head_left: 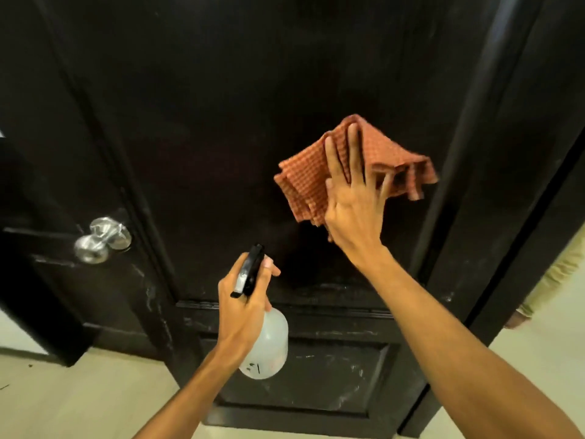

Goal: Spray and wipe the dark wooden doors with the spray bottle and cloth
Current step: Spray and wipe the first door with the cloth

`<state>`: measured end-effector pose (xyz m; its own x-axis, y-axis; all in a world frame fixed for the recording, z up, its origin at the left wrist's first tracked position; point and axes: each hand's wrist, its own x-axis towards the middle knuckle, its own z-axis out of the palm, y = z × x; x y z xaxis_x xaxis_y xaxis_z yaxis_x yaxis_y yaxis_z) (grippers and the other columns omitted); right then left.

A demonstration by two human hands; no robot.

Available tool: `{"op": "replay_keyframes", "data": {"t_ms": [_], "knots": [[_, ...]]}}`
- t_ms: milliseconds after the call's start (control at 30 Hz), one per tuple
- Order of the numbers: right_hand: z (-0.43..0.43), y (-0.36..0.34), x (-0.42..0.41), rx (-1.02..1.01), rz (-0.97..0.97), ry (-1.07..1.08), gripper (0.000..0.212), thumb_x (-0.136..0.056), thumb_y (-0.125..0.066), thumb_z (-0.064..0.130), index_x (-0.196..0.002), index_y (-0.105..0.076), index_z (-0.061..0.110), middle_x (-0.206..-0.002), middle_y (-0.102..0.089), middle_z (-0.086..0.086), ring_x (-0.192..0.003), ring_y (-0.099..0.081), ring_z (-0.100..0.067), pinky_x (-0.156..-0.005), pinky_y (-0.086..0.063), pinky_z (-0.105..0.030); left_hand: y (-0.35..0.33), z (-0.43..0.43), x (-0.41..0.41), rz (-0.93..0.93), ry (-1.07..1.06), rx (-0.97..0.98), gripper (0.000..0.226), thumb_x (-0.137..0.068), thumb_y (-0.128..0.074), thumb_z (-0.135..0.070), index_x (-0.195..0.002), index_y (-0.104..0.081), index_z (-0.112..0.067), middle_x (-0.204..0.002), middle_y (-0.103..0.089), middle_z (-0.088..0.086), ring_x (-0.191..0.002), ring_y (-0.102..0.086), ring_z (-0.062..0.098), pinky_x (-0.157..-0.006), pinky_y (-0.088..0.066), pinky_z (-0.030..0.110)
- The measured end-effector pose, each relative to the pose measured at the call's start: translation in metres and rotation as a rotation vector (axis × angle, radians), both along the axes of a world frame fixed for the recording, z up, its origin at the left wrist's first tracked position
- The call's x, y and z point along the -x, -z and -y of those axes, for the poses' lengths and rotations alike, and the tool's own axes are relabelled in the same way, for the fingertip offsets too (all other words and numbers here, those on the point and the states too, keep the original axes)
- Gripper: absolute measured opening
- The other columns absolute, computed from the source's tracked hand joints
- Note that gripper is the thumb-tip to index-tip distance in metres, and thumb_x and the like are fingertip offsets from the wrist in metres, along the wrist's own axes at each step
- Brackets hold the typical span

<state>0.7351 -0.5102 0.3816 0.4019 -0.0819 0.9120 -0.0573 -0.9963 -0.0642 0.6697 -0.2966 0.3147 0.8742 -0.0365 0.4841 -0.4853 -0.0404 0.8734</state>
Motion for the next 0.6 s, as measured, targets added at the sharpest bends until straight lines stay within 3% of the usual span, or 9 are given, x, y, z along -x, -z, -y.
{"op": "replay_keyframes", "data": {"t_ms": [67,133,200,233,300,367,467,533,600], "knots": [[-0.036,0.03,-0.01,0.071,-0.026,-0.004,0.067,-0.104,-0.043,0.036,-0.165,-0.018,0.026,-0.171,0.002,-0.006,-0.159,-0.003,-0.032,-0.122,0.007,-0.064,0.009,-0.017,-0.006,0.008,-0.028,0.035,0.017,-0.1,-0.06,-0.028,-0.089,-0.068,-0.037,-0.083,-0.071,0.007,-0.046,-0.05,0.03,-0.048,-0.05,0.039],[-0.062,0.084,-0.015,0.304,-0.16,-0.115,0.077,-0.098,-0.055,0.032,-0.165,-0.016,0.029,-0.172,0.0,-0.005,-0.159,-0.006,-0.031,-0.122,0.002,-0.065,0.019,-0.032,-0.013,0.013,-0.051,0.038,0.018,-0.099,-0.06,-0.03,-0.09,-0.068,-0.044,-0.076,-0.068,0.01,-0.047,-0.051,0.026,-0.047,-0.05,0.031],[-0.063,0.117,-0.019,0.459,-0.249,-0.181,0.085,-0.09,-0.06,0.023,-0.164,-0.019,0.031,-0.161,-0.04,-0.01,-0.145,-0.042,-0.033,-0.114,-0.032,-0.059,0.032,-0.045,-0.021,0.027,-0.071,0.02,0.016,-0.099,-0.06,-0.031,-0.092,-0.067,-0.044,-0.07,-0.065,0.009,-0.046,-0.051,0.029,-0.048,-0.05,0.029],[-0.06,0.12,-0.022,0.463,-0.229,-0.204,0.084,-0.087,-0.059,0.02,-0.163,-0.023,0.032,-0.137,-0.061,-0.012,-0.123,-0.06,-0.033,-0.096,-0.045,-0.052,0.04,-0.051,-0.026,0.033,-0.078,0.013,0.013,-0.1,-0.06,-0.03,-0.094,-0.067,-0.039,-0.075,-0.069,0.006,-0.047,-0.052,0.031,-0.048,-0.05,0.031],[-0.059,0.104,-0.025,0.318,-0.138,-0.196,0.075,-0.091,-0.052,0.018,-0.161,-0.031,0.031,-0.108,-0.068,-0.008,-0.095,-0.063,-0.029,-0.076,-0.046,-0.044,0.054,-0.06,-0.036,0.041,-0.084,0.015,0.008,-0.1,-0.059,-0.03,-0.1,-0.066,-0.029,-0.087,-0.073,0.001,-0.047,-0.052,0.03,-0.048,-0.05,0.035],[-0.064,0.094,-0.03,0.143,-0.034,-0.101,0.066,-0.099,-0.047,0.022,-0.162,-0.029,0.03,-0.136,-0.06,-0.012,-0.114,-0.055,-0.03,-0.093,-0.043,-0.049,0.065,-0.064,-0.045,0.057,-0.097,0.024,0.009,-0.1,-0.059,-0.031,-0.102,-0.065,-0.026,-0.089,-0.074,0.0,-0.047,-0.054,0.024,-0.048,-0.051,0.034],[-0.088,0.122,-0.03,0.221,-0.109,-0.098,0.074,-0.094,-0.042,0.033,-0.164,-0.018,0.033,-0.171,-0.014,-0.004,-0.154,-0.021,-0.031,-0.121,-0.003,-0.064,0.076,-0.061,-0.049,0.084,-0.103,0.036,0.007,-0.102,-0.059,-0.023,-0.101,-0.065,-0.026,-0.078,-0.072,-0.002,-0.046,-0.053,0.017,-0.048,-0.05,0.024],[-0.08,0.142,-0.026,0.412,-0.178,-0.173,0.074,-0.091,-0.053,0.034,-0.161,-0.029,0.035,-0.154,-0.05,-0.005,-0.139,-0.046,-0.029,-0.119,-0.017,-0.058,0.08,-0.055,-0.049,0.09,-0.102,0.052,0.011,-0.102,-0.059,-0.018,-0.102,-0.065,-0.027,-0.065,-0.068,-0.002,-0.045,-0.052,0.019,-0.048,-0.048,0.023],[-0.044,0.123,-0.023,0.448,-0.128,-0.202,0.068,-0.093,-0.063,0.03,-0.157,-0.039,0.035,-0.114,-0.07,-0.004,-0.103,-0.064,-0.027,-0.096,-0.04,-0.048,0.081,-0.044,-0.047,0.097,-0.052,0.062,0.009,-0.102,-0.059,-0.021,-0.105,-0.067,-0.024,-0.073,-0.071,0.001,-0.045,-0.051,0.03,-0.048,-0.049,0.032]]}}
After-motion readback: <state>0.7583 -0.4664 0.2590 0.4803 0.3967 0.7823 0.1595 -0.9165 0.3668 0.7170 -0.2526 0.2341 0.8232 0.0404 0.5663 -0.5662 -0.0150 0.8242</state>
